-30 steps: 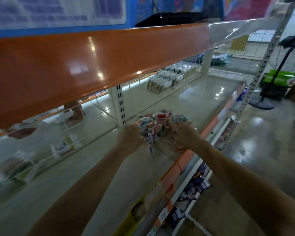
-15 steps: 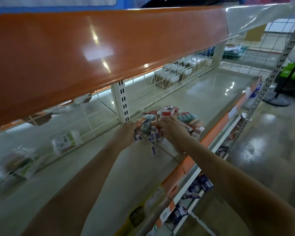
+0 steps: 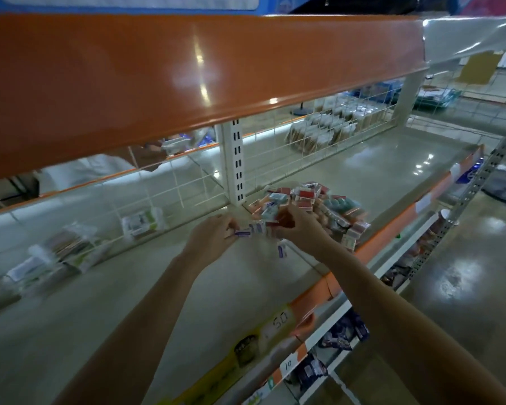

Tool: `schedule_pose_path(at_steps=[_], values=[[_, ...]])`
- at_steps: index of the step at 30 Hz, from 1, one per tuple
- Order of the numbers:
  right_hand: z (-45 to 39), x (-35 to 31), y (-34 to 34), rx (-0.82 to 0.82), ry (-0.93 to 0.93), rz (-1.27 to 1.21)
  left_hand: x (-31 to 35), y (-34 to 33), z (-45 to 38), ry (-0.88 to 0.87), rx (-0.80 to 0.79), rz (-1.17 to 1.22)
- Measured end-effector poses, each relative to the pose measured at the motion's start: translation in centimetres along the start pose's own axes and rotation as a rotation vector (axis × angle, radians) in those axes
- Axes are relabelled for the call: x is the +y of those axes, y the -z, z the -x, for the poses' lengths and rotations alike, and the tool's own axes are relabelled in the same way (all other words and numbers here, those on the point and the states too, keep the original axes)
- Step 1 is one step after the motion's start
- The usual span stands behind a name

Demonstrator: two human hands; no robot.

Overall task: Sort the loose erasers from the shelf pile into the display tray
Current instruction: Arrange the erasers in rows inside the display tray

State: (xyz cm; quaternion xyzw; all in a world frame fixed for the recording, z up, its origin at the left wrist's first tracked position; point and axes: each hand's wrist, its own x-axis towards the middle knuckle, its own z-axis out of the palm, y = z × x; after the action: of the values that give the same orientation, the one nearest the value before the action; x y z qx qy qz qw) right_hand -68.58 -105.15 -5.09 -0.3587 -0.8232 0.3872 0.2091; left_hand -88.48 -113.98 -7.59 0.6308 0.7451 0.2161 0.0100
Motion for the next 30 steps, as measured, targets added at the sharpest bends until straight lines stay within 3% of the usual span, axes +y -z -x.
schedule_pose_path(at_steps=[4, 10, 16, 30], values=[[1.0, -2.3, -2.7, -0.138, -0.053, -0.556, -0.6, 3.2, 4.3, 0.084, 0.053, 0.088], [3.0, -6.7, -7.9, -0.300, -0.023, -0.765, -2.2, 7.9, 12.3, 0.226, 0.160, 0.116], [6.3, -12.7, -13.7, -0.416, 0.053, -0.782, -4.8, 13.0, 21.5, 0.362, 0.229, 0.054], [15.2, -26.5, -27.3, -0.633, 0.216, -0.494, -11.6, 22.3, 41.8, 0.526, 0.257, 0.022]])
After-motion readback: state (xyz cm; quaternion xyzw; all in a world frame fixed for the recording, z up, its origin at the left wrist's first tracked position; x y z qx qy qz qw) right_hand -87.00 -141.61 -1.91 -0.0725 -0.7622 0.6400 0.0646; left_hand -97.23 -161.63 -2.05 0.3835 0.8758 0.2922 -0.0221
